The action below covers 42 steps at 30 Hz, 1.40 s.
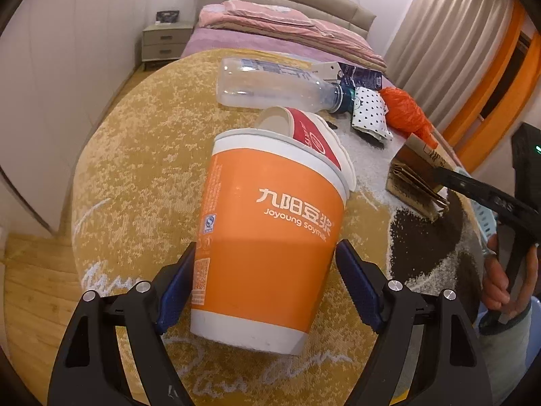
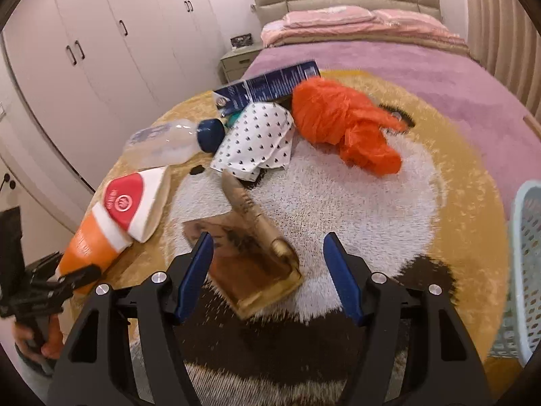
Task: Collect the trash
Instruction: 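Grasp the orange paper cup with the left tool while the right tool grasps the cardboard, then carry the orange cup and cardboard over the blue basket and release both with both tools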
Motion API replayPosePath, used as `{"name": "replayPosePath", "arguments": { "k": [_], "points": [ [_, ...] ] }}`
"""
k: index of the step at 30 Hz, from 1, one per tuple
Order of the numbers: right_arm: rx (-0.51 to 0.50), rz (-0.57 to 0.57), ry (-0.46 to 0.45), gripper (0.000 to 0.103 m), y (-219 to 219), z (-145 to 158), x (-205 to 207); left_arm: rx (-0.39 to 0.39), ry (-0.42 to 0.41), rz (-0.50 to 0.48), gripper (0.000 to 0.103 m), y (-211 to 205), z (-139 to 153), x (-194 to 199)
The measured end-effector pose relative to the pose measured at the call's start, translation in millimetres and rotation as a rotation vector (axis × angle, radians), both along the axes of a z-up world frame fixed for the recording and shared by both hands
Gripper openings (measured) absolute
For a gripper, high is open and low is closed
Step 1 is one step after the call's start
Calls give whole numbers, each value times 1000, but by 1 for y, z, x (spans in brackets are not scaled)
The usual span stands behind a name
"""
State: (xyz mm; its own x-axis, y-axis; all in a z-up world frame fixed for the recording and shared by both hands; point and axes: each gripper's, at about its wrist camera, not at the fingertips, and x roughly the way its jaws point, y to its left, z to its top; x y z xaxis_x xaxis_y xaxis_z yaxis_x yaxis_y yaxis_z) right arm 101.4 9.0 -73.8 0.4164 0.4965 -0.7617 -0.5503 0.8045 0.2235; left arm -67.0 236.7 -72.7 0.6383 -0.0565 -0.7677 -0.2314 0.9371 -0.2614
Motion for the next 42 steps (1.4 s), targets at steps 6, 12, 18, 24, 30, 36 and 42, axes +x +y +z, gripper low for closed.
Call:
{"name": "replayPosePath", "arguments": {
  "k": [6, 12, 18, 24, 30, 36, 42],
  "points": [
    [-16, 16, 14, 36, 9, -10, 4, 8, -10, 14, 74, -5, 0, -3],
    [-2, 25, -10, 6, 3, -6, -4, 18, -37, 41, 72, -8, 5, -14],
    [5, -9, -79, 5, -14, 9, -21, 23, -102, 51, 69, -11, 26, -30],
    [6, -72, -166, 5, -36, 33, -33, 35, -171, 0, 69, -30, 52, -29],
    [50, -158, -183, 5, -72, 47, -31, 44, -207, -76, 69, -62, 67, -12],
    [91, -309, -148, 5, -125, 52, -20, 53, -235, -186, 69, -107, 78, 21],
    [112, -472, -97, 5, -188, 47, -8, -38, -242, -320, 69, -156, 77, 65]
  ]
}}
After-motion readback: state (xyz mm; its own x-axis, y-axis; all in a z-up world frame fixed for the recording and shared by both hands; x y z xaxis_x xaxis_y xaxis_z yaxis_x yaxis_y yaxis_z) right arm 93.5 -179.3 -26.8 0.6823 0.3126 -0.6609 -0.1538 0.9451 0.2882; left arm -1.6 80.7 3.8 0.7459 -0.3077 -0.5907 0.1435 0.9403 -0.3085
